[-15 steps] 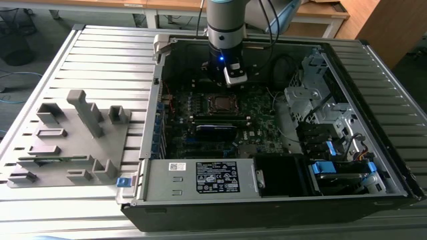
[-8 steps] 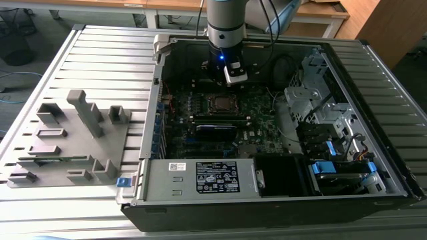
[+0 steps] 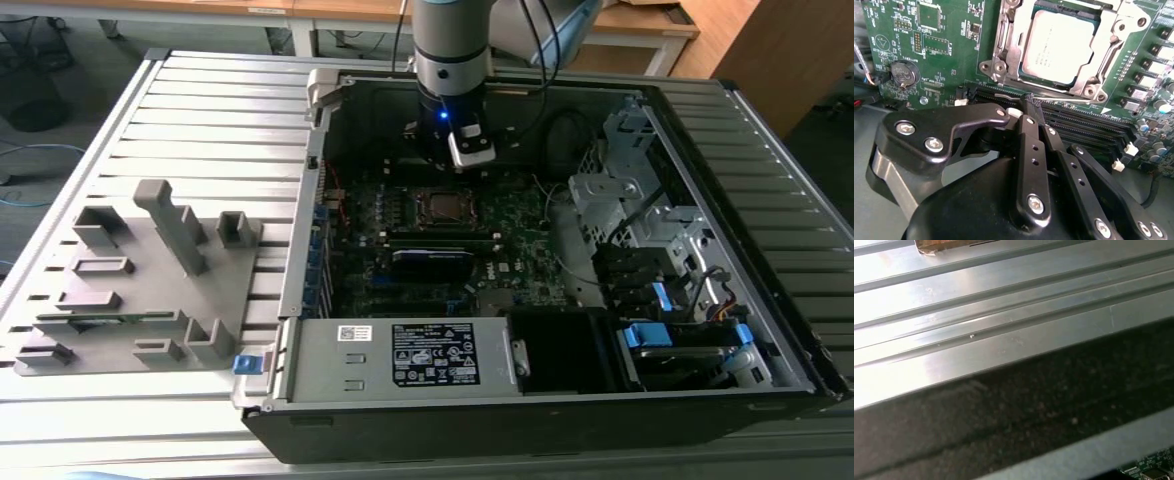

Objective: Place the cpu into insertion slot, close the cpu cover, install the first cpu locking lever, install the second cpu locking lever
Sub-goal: 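Install the first cpu locking lever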

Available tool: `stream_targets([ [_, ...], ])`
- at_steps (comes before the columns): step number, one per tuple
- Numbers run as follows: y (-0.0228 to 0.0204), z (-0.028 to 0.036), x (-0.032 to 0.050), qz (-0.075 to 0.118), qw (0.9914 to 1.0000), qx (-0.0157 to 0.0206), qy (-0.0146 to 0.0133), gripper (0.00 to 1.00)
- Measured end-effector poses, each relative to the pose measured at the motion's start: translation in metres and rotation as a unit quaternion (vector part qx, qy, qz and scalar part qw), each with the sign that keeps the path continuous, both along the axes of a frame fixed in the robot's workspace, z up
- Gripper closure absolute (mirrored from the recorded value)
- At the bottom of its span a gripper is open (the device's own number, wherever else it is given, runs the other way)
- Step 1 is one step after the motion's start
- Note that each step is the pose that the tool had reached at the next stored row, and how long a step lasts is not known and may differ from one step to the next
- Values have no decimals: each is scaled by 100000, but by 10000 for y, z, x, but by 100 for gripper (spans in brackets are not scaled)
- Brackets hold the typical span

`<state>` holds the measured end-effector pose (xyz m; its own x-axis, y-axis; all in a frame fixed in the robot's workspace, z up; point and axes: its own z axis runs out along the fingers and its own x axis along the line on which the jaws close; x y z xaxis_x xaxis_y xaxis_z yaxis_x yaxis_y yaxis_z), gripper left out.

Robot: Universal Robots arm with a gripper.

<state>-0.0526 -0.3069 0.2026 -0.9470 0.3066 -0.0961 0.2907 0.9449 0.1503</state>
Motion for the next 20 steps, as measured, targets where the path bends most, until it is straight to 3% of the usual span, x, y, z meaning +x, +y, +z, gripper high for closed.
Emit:
stream_targets([
  [2, 1, 0, -1, -6, 99999, 482, -25, 89],
  [3, 1, 0, -1, -10, 99999, 538, -43, 89],
  [11, -29, -1, -2, 7, 99998, 546, -323, 89],
  [15, -34, -8, -11, 45, 99995, 574, -814, 89],
  [20, -35, -9, -16, 47, 99994, 574, -880, 89],
])
